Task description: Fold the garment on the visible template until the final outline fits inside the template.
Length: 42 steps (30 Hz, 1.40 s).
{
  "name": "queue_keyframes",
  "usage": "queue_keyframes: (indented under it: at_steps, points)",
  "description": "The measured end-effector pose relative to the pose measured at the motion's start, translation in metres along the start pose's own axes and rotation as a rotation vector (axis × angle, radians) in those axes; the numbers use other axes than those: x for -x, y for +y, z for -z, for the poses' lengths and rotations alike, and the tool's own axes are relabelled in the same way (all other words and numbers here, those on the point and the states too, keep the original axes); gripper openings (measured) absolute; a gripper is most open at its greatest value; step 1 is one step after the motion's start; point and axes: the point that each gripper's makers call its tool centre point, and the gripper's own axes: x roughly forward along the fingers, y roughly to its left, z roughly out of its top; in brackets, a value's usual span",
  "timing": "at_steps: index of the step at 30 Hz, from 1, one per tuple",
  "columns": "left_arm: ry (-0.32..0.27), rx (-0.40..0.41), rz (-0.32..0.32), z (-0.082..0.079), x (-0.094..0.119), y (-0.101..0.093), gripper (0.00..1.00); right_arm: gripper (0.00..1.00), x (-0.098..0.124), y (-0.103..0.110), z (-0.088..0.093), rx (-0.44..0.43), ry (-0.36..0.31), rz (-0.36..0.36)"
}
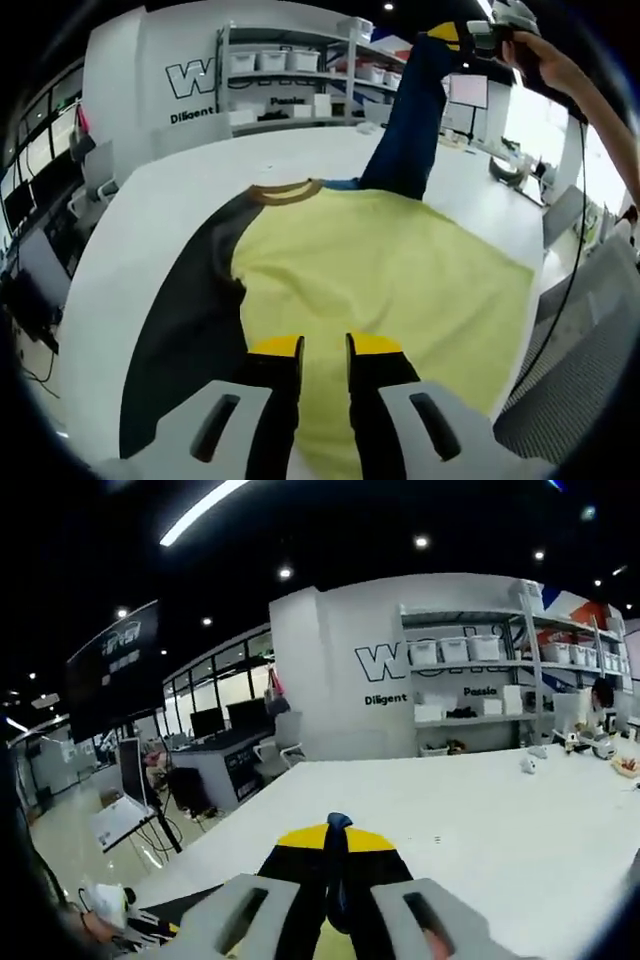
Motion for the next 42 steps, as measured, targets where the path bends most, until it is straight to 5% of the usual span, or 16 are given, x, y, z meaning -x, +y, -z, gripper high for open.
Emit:
queue_keyframes:
  at_steps: [14,42]
  points:
    - [0.003,-0.008,0.035,0.0,-0.001,-0.009,0.14,0.0,-0.038,0.068,0.013,-0.331,0.037,-0.2]
    - [0.032,-0.027,0.072,0.004,-0.006,-0.02,0.15,0.0,-0.108,0.15,0.047,-0.462,0.121,-0.334]
